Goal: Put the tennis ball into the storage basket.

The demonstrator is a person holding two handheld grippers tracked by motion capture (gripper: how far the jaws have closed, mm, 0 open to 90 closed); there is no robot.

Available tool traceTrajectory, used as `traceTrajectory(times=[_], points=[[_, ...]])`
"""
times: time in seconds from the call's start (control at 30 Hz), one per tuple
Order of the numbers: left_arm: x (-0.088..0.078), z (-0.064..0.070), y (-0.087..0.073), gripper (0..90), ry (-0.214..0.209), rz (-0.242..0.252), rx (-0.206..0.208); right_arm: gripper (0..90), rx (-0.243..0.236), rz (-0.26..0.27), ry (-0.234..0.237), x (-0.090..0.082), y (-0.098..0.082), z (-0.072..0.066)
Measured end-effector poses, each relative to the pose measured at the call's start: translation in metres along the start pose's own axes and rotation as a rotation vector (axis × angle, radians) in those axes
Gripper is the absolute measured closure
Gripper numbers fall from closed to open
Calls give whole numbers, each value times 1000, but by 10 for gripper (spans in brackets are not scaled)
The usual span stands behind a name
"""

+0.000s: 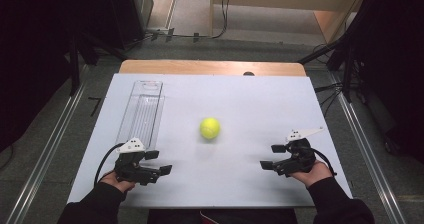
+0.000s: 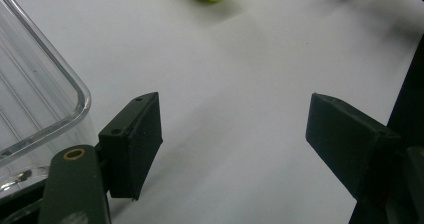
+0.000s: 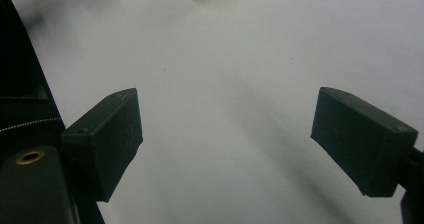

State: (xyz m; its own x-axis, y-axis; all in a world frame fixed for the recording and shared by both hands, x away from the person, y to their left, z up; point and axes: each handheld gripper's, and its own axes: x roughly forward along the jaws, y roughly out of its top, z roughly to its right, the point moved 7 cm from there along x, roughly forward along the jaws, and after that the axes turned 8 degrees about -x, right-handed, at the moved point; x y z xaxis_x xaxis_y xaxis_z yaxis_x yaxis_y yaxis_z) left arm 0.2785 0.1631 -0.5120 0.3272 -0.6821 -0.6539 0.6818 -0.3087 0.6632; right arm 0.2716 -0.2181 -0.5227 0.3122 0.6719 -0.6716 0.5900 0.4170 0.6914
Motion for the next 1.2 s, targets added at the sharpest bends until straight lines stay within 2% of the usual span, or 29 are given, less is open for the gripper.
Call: traceTrajectory(times=[0.2,0.77,1.2], points=[[0,0,0,234,7,-3,0,111,-23,2,-14,0,6,1],[1,0,-1,234,4,-14,9,111,-91,-20,-22,16,29,-2],[0,0,-1,234,4,-14,8,111,-109,-25,-18,28,47,-4]])
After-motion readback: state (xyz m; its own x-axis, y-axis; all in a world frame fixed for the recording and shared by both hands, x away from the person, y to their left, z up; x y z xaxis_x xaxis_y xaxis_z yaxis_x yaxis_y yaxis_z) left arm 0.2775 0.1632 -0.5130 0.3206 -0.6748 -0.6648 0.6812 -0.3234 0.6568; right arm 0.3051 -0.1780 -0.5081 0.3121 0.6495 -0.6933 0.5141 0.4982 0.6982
